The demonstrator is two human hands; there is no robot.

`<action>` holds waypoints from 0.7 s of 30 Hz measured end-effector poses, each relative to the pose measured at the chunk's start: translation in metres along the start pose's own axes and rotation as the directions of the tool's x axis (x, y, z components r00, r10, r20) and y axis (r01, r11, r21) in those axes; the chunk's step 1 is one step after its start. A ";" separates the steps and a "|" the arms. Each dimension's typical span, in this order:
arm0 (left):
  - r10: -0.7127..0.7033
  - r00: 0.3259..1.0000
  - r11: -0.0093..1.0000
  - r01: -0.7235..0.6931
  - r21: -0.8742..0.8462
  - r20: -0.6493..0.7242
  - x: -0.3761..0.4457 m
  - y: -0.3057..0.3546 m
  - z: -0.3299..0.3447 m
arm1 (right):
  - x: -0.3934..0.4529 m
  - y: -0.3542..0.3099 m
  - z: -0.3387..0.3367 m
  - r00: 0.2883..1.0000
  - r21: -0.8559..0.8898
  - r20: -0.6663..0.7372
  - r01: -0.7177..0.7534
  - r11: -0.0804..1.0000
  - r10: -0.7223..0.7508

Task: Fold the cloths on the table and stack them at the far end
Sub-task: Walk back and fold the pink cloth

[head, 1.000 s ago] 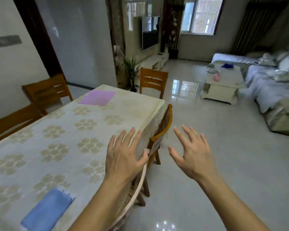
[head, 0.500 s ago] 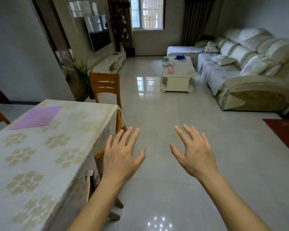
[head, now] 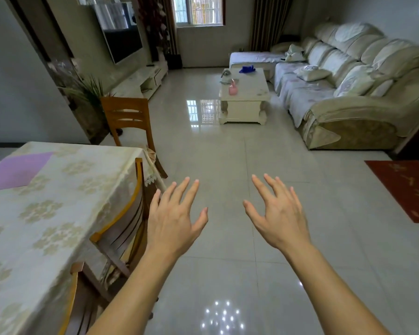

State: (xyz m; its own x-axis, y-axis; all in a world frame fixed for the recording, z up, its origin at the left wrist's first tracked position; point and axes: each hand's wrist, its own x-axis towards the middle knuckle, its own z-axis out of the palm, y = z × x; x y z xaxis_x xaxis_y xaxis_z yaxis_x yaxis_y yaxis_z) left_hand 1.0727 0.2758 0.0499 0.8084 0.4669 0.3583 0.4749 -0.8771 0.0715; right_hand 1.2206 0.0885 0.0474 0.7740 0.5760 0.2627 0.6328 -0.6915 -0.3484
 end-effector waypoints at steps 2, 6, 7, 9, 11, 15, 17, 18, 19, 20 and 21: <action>0.011 1.000 1.000 -0.011 0.003 0.005 0.006 0.004 0.007 | 0.003 0.006 0.004 1.000 0.014 0.011 -0.015 1.000 0.015; 0.023 1.000 1.000 -0.023 -0.008 0.011 0.023 0.007 0.017 | 0.012 0.019 0.011 0.999 0.018 0.027 -0.034 0.999 0.034; 0.022 1.000 1.000 -0.022 -0.013 0.013 0.028 0.006 0.021 | 0.015 0.023 0.013 0.999 0.015 0.026 -0.038 0.999 0.038; 0.018 1.000 1.000 -0.018 -0.016 0.025 0.037 0.004 0.030 | 0.022 0.030 0.016 0.998 0.006 0.027 -0.052 0.999 0.052; 0.015 0.999 1.000 -0.014 -0.027 0.036 0.048 0.000 0.041 | 0.033 0.034 0.022 0.997 -0.004 0.040 -0.063 0.998 0.064; 0.004 0.999 0.998 -0.001 -0.065 0.049 0.077 -0.011 0.065 | 0.065 0.037 0.038 0.995 -0.021 0.059 -0.076 0.997 0.077; 0.003 0.999 0.998 0.001 -0.068 0.052 0.099 -0.020 0.078 | 0.090 0.034 0.048 0.995 -0.027 0.065 -0.079 0.997 0.080; 0.003 0.999 0.998 0.001 -0.069 0.055 0.110 -0.026 0.084 | 0.103 0.031 0.053 0.994 -0.031 0.070 -0.079 0.996 0.081; 0.003 0.998 0.997 0.002 -0.071 0.058 0.123 -0.032 0.090 | 0.116 0.028 0.058 0.994 -0.034 0.077 -0.080 0.996 0.083; 0.000 0.998 0.997 0.004 -0.075 0.061 0.136 -0.039 0.095 | 0.130 0.024 0.064 0.993 -0.038 0.085 -0.080 0.996 0.083; -0.003 0.998 0.997 0.008 -0.078 0.066 0.149 -0.046 0.099 | 0.145 0.020 0.070 0.992 -0.040 0.092 -0.078 0.996 0.082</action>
State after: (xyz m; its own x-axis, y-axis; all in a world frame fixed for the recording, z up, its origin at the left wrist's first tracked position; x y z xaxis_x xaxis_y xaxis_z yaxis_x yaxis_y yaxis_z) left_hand 1.2059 0.3970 0.0074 0.8281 0.4762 0.2957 0.4531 -0.8792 0.1469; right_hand 1.3442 0.1887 0.0159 0.8180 0.5555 0.1494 0.5707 -0.7512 -0.3316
